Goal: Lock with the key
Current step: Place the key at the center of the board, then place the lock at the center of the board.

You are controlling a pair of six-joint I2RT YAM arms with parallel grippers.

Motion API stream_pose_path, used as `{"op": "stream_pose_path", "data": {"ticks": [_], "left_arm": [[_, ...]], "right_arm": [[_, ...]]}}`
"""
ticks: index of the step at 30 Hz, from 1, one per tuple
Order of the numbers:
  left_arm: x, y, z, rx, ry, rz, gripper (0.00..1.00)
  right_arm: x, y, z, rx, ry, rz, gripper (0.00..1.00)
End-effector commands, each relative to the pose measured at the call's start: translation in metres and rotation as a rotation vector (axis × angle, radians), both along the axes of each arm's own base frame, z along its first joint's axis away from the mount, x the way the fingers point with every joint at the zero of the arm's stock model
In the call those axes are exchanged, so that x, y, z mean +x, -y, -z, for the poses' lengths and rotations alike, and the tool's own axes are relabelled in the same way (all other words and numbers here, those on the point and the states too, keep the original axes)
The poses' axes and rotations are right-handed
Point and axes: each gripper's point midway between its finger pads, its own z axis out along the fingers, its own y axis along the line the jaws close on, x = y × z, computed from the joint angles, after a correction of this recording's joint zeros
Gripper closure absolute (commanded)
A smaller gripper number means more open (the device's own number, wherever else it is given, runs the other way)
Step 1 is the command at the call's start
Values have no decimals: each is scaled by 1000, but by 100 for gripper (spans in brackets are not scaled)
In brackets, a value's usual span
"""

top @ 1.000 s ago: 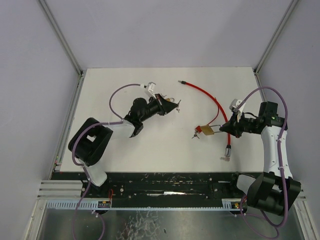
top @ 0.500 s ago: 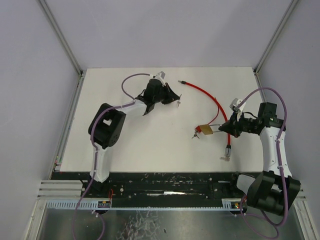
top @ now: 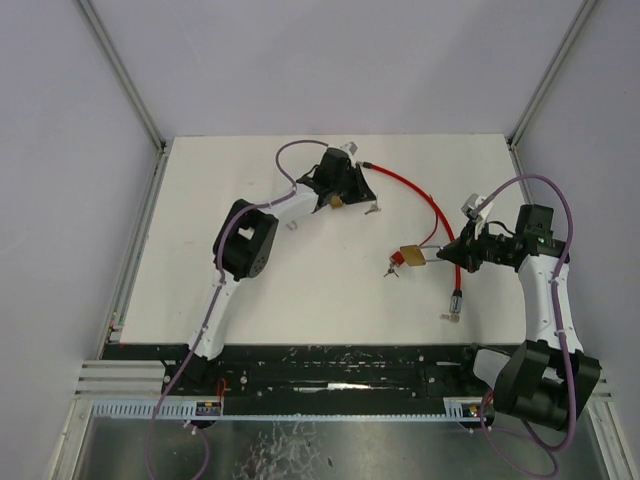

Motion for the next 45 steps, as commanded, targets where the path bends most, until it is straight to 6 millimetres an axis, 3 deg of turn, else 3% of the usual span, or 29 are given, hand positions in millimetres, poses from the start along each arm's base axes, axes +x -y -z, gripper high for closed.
{"op": "stream_pose_path", "data": {"ticks": [1,6,11,15,17,20,21,23,27,29,35,41,45], "left_arm": [[-5,10,5,22,-17,46,88],[-5,6,-2,25,12,40,81],[-3,-11,-37,61,165,-1,82],[-18,-30,-88,96,362,-32,85],[-35,-39,-125,122,529,-48,86],[-68,-56,-163,196,771,-53,85],[-78,-62,-175,223,857,-57,83],[-97,-78,-194,279,992,-91,68],[-114,-114,-190,367,1094,-214,23],[-115,-124,-185,382,1093,-257,14],[-118,-113,-177,374,1038,-187,9],[-127,-117,-180,343,1066,-189,8],[-128,-115,-181,338,1076,-175,7]], "right_arm": [[7,-5,-14,59,40,-12,100],[8,-5,-11,65,26,-8,100],[11,-3,-9,64,14,12,100],[15,-2,-9,73,6,31,100],[19,-1,-9,83,1,43,100],[29,-1,-12,119,-9,62,100],[35,-1,-15,132,-10,69,100],[45,-3,-17,143,-24,71,100],[71,-12,-7,111,-73,58,100],[85,-20,0,83,-99,54,100],[131,-51,13,62,-193,42,100],[183,-61,24,135,-306,94,100],[206,-71,34,204,-416,108,100]]}}
